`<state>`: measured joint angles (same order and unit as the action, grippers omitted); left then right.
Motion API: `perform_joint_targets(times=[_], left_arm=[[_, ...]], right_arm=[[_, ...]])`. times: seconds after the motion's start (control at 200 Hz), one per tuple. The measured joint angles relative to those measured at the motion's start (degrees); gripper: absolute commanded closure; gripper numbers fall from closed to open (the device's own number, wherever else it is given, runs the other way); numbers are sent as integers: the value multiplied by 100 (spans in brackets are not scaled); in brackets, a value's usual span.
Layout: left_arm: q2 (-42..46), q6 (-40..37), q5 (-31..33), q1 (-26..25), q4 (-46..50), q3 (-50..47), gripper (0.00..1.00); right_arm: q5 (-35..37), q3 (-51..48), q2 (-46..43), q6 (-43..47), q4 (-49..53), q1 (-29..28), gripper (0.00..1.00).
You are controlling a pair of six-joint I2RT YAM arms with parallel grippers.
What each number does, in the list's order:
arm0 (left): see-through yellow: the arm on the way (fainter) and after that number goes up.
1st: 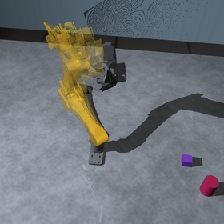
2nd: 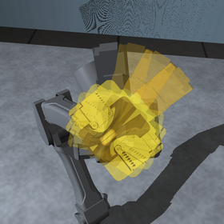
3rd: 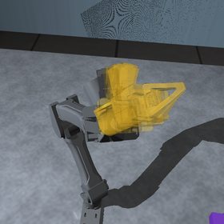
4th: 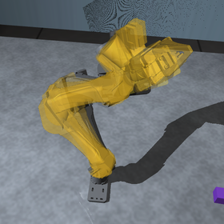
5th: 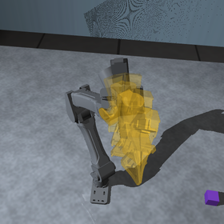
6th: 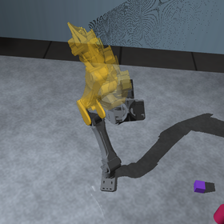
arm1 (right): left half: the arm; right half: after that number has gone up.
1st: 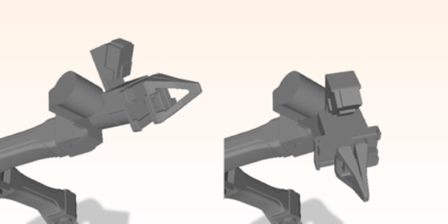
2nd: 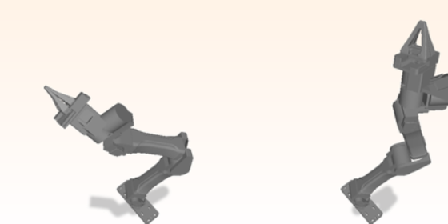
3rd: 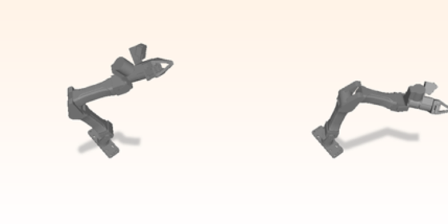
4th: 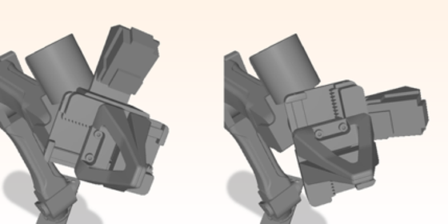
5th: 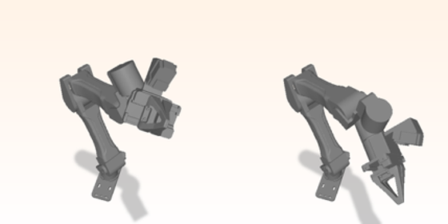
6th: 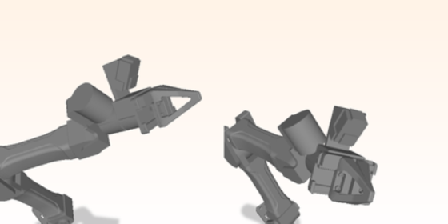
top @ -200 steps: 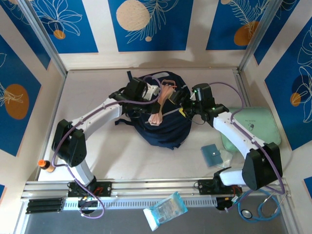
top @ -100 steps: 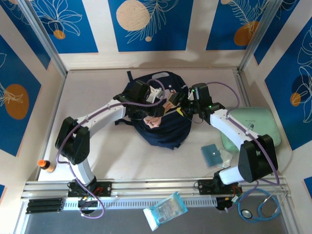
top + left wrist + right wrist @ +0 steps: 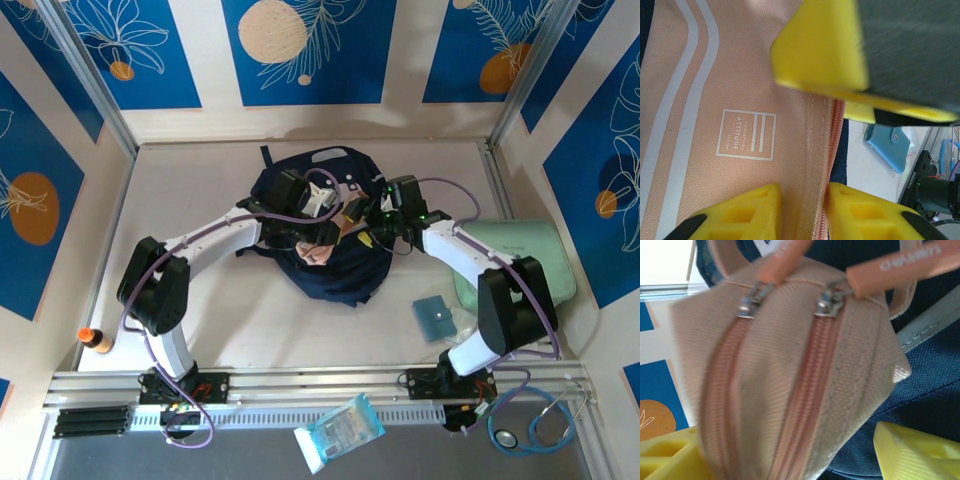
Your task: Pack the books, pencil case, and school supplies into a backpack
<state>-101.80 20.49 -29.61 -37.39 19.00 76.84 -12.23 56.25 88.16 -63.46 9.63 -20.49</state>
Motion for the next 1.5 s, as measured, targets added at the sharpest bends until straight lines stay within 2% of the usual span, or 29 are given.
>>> perform_joint_targets(times=[0.085, 0.22, 0.325, 0.41, 0.59, 0.715, 0.815, 1.015, 1.326, 1.501], left_arm=[[0, 0, 0, 0, -20, -33, 71], [0, 0, 2, -4, -26, -79, 70], [20, -37, 37, -4, -17, -118, 59], [155, -131, 181, -4, 50, -179, 47], [846, -354, 822, -2, 354, -234, 23], [1285, -457, 1504, -2, 393, -243, 16], [1379, -586, 1801, -2, 398, -251, 13], [890, -1049, 2330, -101, 813, 4, 11], [-658, -2293, 2806, -1049, 1727, 1174, 26], [-1392, -2728, 3176, -1357, 2247, 1843, 36]], right_arm=[[26, 96, 186, -94, 26, -133, 33], [94, 302, 426, -299, 35, -282, 57], [186, 297, 409, -463, 46, -323, 71], [328, 212, 249, -573, 63, -306, 78], [723, -50, -708, -483, 249, -42, 82], [1130, -205, -1602, -240, 470, 247, 82], [1506, -249, -2262, 31, 872, 470, 82], [2070, -225, -3112, 505, 1731, 863, 82], [2277, -361, -3683, 649, 2358, 1528, 82], [2218, -511, -3700, 647, 2428, 1681, 82]])
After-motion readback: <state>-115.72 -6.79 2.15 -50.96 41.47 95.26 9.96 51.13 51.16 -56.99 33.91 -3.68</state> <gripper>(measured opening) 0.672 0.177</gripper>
